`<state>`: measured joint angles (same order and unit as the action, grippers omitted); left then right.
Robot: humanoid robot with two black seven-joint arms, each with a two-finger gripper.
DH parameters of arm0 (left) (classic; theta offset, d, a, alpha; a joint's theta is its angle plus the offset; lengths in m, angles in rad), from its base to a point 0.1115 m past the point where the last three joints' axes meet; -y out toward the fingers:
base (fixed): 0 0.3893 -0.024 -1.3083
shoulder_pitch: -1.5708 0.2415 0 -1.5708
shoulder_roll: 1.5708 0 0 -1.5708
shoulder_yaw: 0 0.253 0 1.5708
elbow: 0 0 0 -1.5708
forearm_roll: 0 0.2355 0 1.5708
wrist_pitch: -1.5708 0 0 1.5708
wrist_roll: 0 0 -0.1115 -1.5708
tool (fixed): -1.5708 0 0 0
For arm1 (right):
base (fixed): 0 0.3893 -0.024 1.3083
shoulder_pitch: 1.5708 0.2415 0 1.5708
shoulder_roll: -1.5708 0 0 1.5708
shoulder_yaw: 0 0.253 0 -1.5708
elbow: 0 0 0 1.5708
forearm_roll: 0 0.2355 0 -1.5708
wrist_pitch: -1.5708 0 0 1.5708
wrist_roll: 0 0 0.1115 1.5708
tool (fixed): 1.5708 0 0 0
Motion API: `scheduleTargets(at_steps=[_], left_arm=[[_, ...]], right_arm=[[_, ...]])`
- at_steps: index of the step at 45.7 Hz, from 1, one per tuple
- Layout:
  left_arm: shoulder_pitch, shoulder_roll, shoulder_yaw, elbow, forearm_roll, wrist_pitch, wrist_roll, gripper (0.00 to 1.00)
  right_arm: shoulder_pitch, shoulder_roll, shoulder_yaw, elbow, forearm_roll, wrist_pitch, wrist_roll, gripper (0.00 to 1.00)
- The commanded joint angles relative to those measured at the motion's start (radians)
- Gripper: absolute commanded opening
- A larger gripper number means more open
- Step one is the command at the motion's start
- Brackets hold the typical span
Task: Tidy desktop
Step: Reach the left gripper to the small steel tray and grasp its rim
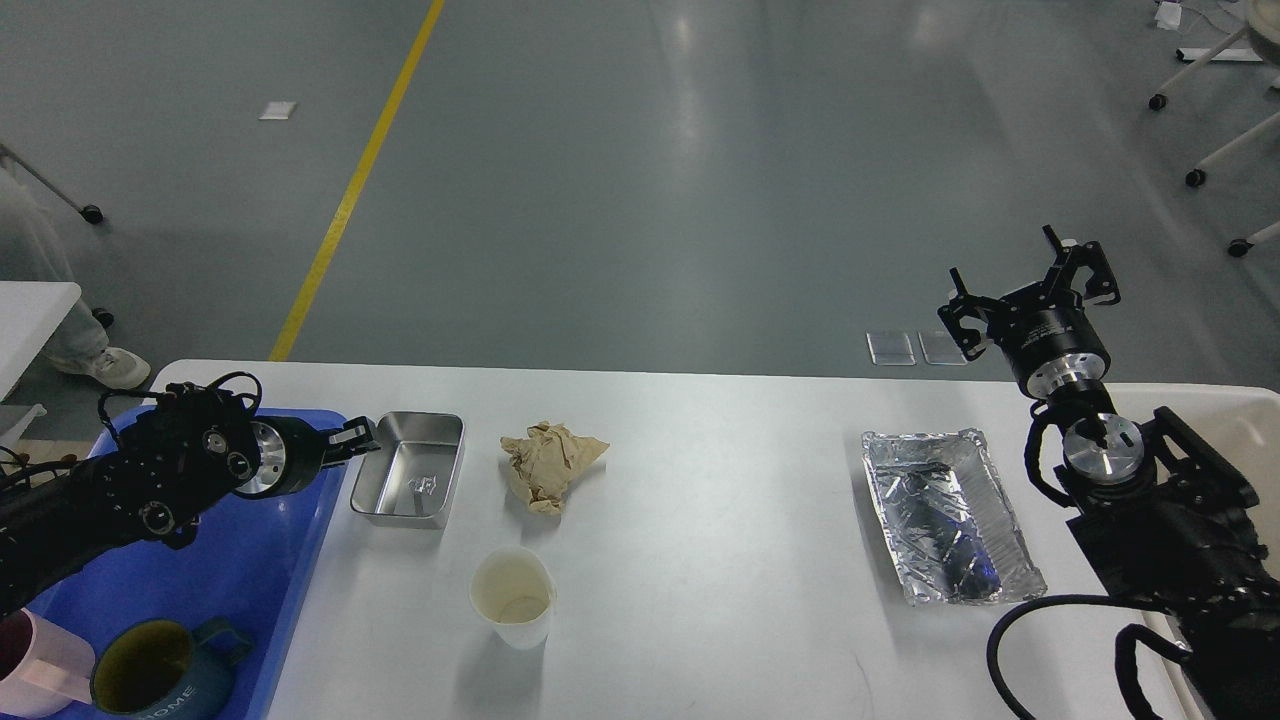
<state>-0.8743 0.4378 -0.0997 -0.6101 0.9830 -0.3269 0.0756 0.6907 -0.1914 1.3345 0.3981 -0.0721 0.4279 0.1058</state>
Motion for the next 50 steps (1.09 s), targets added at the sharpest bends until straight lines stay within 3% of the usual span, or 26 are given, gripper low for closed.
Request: scheduleTargets(at_steps=[1,7,18,33,38,50], left_arm=[[0.001,-0.014,0.000,0.013,0.003,-0.004,-0.005,0.44],[0.009,-0.016,0.003,0.013,0.005,-0.004,-0.005,0.42],[0.009,-0.019,0.121,0.015,0.000,-0.003,-0.025,0.30],[0.003,-0.019,0.121,0.015,0.002,-0.018,-0.066,0.02],[-0.002,-0.019,0.121,0.015,0.002,-0.035,-0.103,0.00],[-0.015,-0.017,0.117,0.010,-0.003,-0.070,-0.134,0.00]], right_arm=[[0.001,0.000,0.000,0.001,0.000,0.000,0.000,1.00],[0.001,0.000,0.000,0.001,0.000,0.000,0.000,1.00],[0.000,-0.006,0.000,0.001,0.000,0.000,0.000,1.00],[0.001,-0.006,0.000,0.001,0.000,-0.001,0.000,1.00],[0.001,-0.006,-0.001,0.001,0.000,-0.001,0.000,1.00],[0.001,-0.006,0.000,0.001,0.000,-0.001,0.000,1.00]])
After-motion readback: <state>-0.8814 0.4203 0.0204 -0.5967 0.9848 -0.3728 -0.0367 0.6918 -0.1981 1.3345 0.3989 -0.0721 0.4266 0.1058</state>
